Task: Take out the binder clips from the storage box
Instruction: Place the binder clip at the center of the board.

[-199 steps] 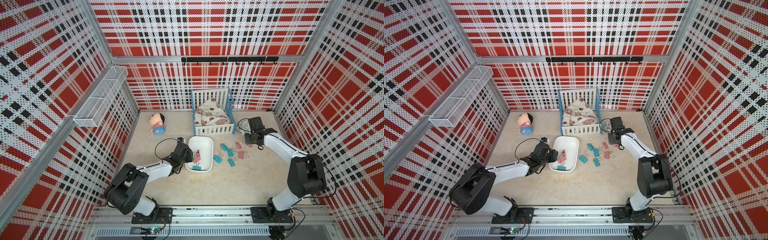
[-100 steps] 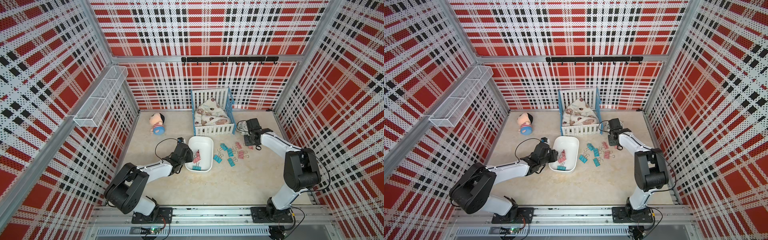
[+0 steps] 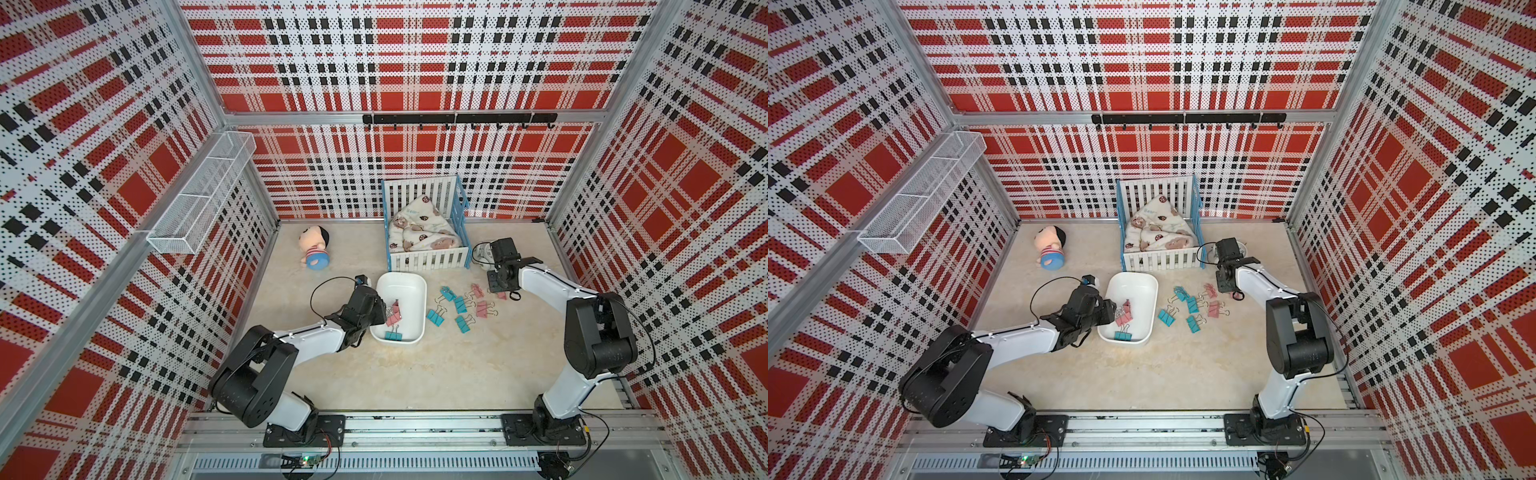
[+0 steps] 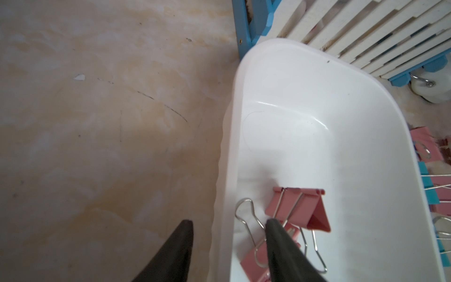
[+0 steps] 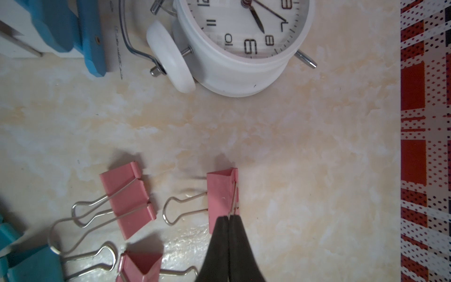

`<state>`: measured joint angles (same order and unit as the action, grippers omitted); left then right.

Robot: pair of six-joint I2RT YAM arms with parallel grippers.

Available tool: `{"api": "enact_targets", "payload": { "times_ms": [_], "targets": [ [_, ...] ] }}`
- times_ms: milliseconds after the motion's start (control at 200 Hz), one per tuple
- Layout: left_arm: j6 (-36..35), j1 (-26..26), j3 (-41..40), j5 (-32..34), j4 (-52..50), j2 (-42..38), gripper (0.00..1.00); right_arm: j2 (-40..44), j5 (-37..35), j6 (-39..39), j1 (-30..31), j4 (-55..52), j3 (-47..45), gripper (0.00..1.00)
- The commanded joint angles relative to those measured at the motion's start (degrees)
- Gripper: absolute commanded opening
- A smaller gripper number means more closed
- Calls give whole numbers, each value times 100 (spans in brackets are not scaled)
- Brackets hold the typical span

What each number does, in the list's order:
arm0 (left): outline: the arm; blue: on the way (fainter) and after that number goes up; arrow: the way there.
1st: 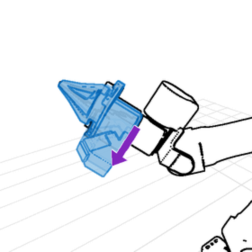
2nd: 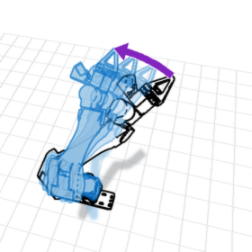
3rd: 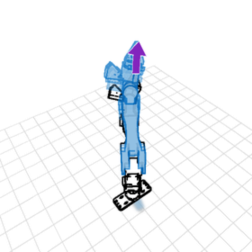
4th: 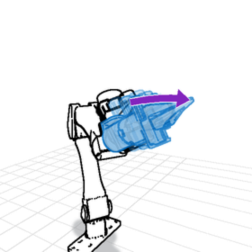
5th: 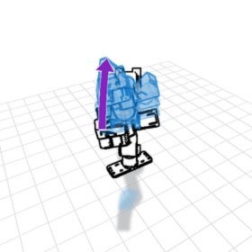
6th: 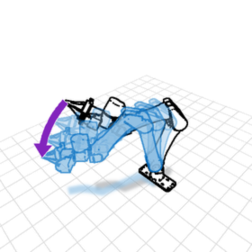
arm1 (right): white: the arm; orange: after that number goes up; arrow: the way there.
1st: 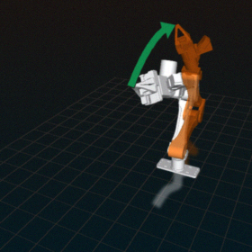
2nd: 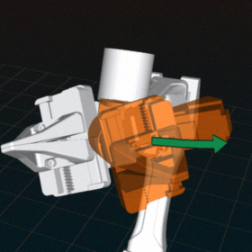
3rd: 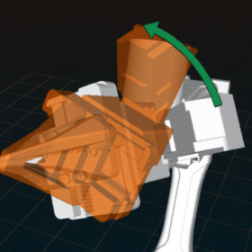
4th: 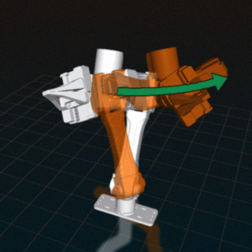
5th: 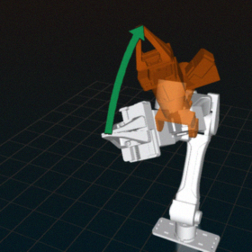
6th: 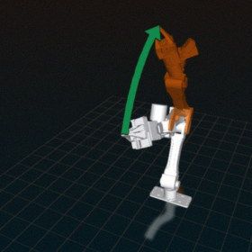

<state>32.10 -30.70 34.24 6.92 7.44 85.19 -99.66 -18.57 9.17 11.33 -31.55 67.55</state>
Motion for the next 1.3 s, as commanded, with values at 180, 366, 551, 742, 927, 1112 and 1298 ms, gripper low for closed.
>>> {"api": "enact_targets", "payload": {
  "times_ms": [180,366,551,742,927,1112,1298],
  "targets": [
    [-64,-37,198,4,-77,-32,55,-266,-57,77,167,45,73,10],
    [-88,-39,211,48,-120,-117,55,-278,11,90,288,21,174,16],
    [-92,-34,224,64,-128,-110,55,-90,33,98,452,-181,397,27],
    [-72,-41,241,116,-156,-119,55,232,278,-26,669,-441,887,35],
    [-13,-45,215,136,-157,-125,55,354,1786,-172,1266,-79,1113,37],
    [17,-51,171,126,-157,-178,55,-178,2850,-236,1994,251,1503,34],
    [75,-76,103,116,-152,-226,53,-831,3426,-180,2478,257,1898,31]
  ]
}}
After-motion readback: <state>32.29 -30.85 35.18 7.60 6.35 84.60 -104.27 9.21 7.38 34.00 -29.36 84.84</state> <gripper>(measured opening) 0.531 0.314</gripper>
